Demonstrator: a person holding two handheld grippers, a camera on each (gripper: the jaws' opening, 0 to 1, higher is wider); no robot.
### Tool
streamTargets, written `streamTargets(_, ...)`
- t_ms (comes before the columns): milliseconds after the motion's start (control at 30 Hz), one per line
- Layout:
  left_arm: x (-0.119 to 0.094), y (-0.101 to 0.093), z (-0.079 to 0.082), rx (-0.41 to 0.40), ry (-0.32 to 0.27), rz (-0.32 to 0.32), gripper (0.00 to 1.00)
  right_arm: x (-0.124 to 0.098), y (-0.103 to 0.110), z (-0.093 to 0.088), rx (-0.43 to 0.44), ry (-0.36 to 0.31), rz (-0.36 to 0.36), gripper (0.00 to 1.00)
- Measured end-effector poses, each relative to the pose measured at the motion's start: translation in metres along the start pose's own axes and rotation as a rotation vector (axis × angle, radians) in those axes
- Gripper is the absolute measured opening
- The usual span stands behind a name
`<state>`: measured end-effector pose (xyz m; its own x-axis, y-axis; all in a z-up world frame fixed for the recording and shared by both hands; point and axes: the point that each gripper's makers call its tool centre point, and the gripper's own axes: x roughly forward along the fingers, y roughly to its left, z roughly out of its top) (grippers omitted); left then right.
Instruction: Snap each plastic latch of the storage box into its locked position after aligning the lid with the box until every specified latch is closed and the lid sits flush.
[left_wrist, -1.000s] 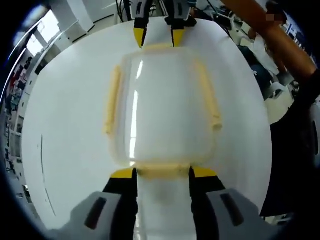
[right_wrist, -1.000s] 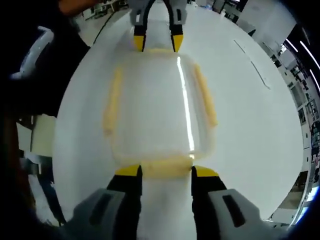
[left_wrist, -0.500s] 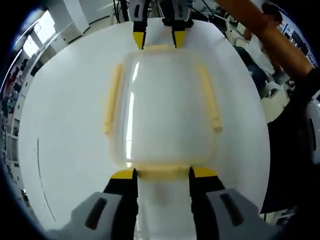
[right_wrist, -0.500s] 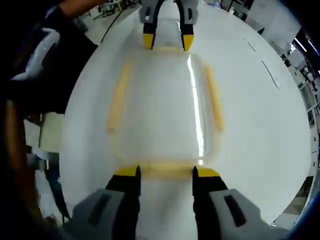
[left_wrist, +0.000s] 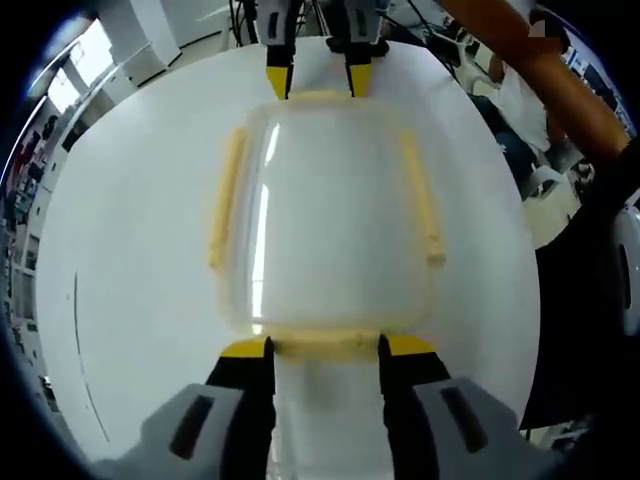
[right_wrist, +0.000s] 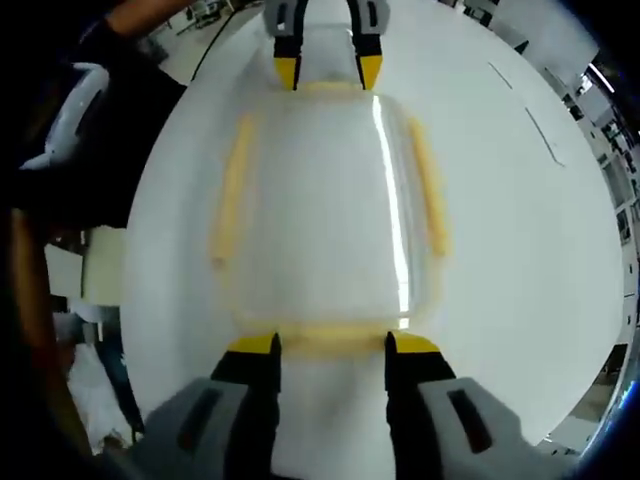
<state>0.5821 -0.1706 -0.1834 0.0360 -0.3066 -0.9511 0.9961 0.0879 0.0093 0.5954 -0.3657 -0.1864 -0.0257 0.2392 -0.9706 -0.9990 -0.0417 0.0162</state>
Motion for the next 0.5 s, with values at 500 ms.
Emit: streamTargets(500, 0.0001, 0.0014, 0.0022, 0.006, -0.028, -0.004, 0.38, -0.0045, 0.0052, -0.0006, 0.0, -0.15, -0.03, 0.36)
